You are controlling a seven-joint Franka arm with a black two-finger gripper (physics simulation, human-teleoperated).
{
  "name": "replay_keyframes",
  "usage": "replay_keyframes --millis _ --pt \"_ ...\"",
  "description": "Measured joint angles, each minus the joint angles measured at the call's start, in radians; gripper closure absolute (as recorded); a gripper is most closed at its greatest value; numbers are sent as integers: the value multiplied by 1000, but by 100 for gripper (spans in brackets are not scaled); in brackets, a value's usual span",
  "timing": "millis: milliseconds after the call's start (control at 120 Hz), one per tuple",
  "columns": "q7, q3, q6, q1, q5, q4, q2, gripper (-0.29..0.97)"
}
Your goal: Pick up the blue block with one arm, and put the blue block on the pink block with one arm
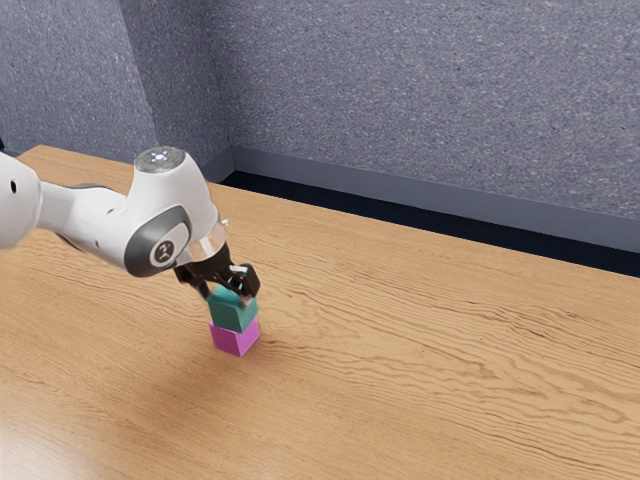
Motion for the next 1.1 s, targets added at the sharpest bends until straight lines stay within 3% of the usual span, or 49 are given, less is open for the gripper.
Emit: replay_keyframes --millis 117,233,300,367,408,475,583,650,700,783,825,900,1033,1100 --pt "-26 -1 -144 -6 1 117 -65 3" --pt "-160 -64 -326 1 -2 187 -243 2" --pt "-258 -72 -473 -2 27 352 -304 1" --pt "-356 -22 -634 -3 91 586 -317 1" --pt "-419 59 -715 -3 118 726 -314 1" --pt "-520 145 -835 2 161 862 -312 1" --pt "-672 188 -1031 2 229 1037 -314 0" --pt "-769 135 -1136 3 249 1138 -316 1" --pt "-846 63 -1190 2 258 1160 -298 0" --pt "-964 15 -1250 -13 262 1146 -150 0" --pt "-1013 78 -1267 -47 215 1138 -119 0" --pt "-1083 155 -1287 11 143 1068 -37 0" --pt "-1176 187 -1289 106 85 1041 15 0" --pt "-1206 205 -1255 96 71 1035 48 0"
